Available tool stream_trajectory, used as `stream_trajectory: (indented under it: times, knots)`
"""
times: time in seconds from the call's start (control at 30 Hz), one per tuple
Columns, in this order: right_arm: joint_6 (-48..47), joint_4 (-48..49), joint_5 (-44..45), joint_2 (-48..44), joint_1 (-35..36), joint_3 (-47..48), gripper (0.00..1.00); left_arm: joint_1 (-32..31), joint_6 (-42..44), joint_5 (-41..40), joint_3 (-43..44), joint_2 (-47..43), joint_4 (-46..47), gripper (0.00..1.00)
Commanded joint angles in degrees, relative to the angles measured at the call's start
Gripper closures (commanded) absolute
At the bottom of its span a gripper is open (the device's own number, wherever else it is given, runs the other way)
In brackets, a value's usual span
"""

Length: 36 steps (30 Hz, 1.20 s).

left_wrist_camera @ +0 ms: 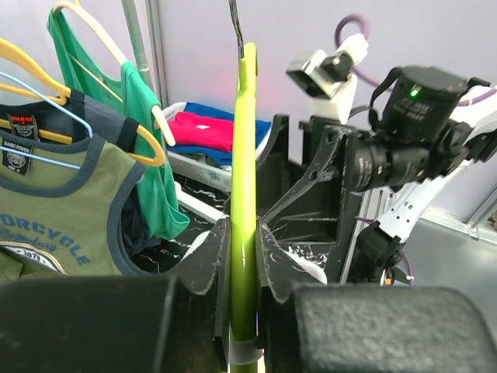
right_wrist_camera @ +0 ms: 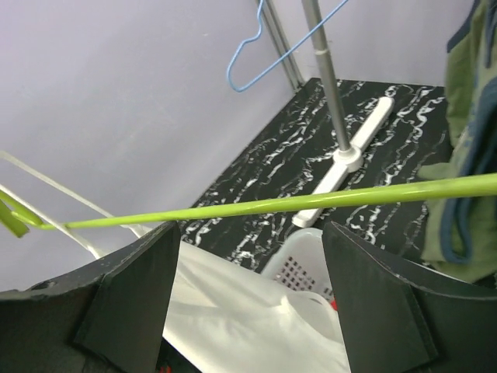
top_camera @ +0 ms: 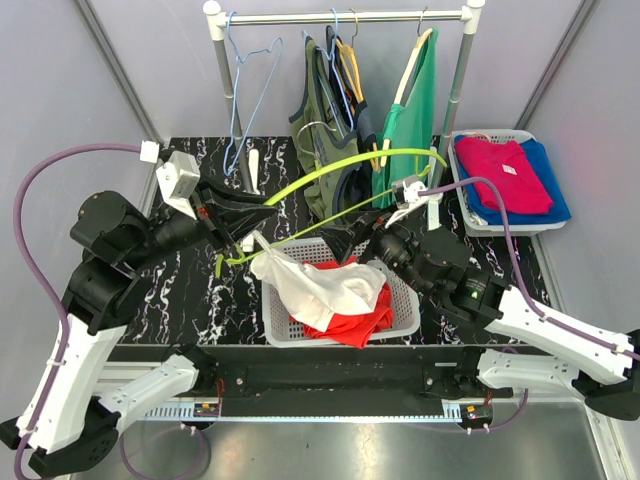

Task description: Remove the tank top from the hanger

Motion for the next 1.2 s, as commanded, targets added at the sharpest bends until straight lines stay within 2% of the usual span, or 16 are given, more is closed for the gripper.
stream_trajectory:
  times: [0.0,0.23,0.6,0.8,0.9,1.0,1.17]
  knots:
    - [4.57,10.79,-1.77,-0.37,-0.34,-1.32,0.18,0.2,-1.4,0.26,0.42,-1.4,6.3,1.0]
    - [7.13,15.11,-7.56,-0.81,-0.43,-3.25,0.23,0.29,0.17,-0.18,-1.16,-3.07,6.21,1.0]
    - [7.74,14.06,-16.01,0.15,-0.42,-2.47,0.23,0.37,0.88,-0.27,-1.34,-3.51,6.12,1.0]
    - [9.32,17.22,-11.36,0.06,-0.34,-3.69,0.23,0.72,0.44,0.08,-1.42,-3.77,6.13,1.0]
    - [10.11,18.71,-7.76,0.41,-0.34,-3.96,0.27,0.81,0.0,0.43,-1.78,-4.04,6.21,1.0]
    - [10.82,20.65,-4.59,0.94,-0.34,-3.44,0.32,0.99,-0.52,0.7,-2.48,-4.3,6.3,1.0]
    - [11.79,19.33,1.74,3.05,-0.34,-1.15,0.46,1.16,-0.96,1.22,-3.09,-4.83,6.47,1.0]
